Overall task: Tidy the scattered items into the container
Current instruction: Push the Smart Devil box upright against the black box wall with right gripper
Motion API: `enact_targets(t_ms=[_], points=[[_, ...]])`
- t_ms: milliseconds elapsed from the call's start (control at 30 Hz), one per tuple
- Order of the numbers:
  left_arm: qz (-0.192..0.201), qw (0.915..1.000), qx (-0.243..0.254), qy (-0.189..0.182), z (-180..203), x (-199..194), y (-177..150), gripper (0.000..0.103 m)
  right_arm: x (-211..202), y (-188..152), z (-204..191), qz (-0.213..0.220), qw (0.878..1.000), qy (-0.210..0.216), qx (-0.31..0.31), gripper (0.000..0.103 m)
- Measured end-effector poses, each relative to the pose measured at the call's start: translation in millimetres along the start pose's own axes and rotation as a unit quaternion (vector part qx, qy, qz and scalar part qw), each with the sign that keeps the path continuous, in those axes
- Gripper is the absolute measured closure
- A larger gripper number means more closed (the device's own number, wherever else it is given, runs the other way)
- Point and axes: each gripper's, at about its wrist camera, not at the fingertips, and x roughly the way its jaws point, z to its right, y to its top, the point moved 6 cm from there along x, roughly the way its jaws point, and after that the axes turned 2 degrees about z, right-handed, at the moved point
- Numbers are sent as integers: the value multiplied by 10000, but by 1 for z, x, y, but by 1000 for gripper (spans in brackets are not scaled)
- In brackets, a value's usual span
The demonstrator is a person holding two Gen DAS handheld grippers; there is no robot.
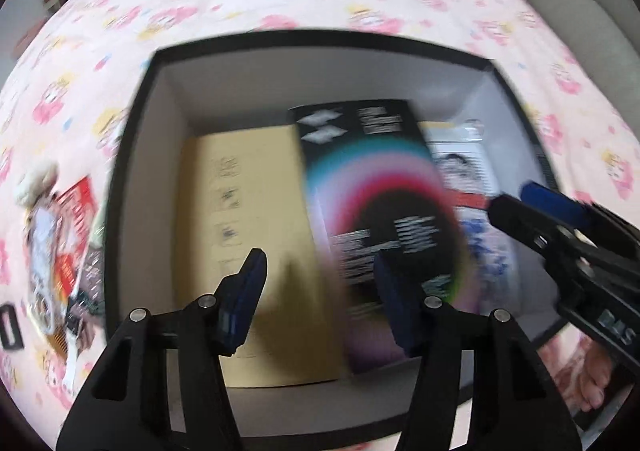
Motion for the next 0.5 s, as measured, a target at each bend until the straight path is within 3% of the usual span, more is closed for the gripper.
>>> enact_targets(t_ms=[133, 267, 400, 500], points=[[28, 9991, 412, -64, 34, 7, 14, 35, -15, 3, 16, 195, 9995, -151, 219, 56], [-175, 9985, 401, 321, 45, 22, 18, 35, -16, -1, 18, -26, 9989, 337, 326, 56], [-156, 9952, 49, 960, 7, 4, -1, 44, -6, -8, -1, -281, 9969, 728, 113, 56], [-64, 9955, -300, 897, -19, -11, -10, 46, 5, -11, -16, -392, 9971, 622, -214, 56]])
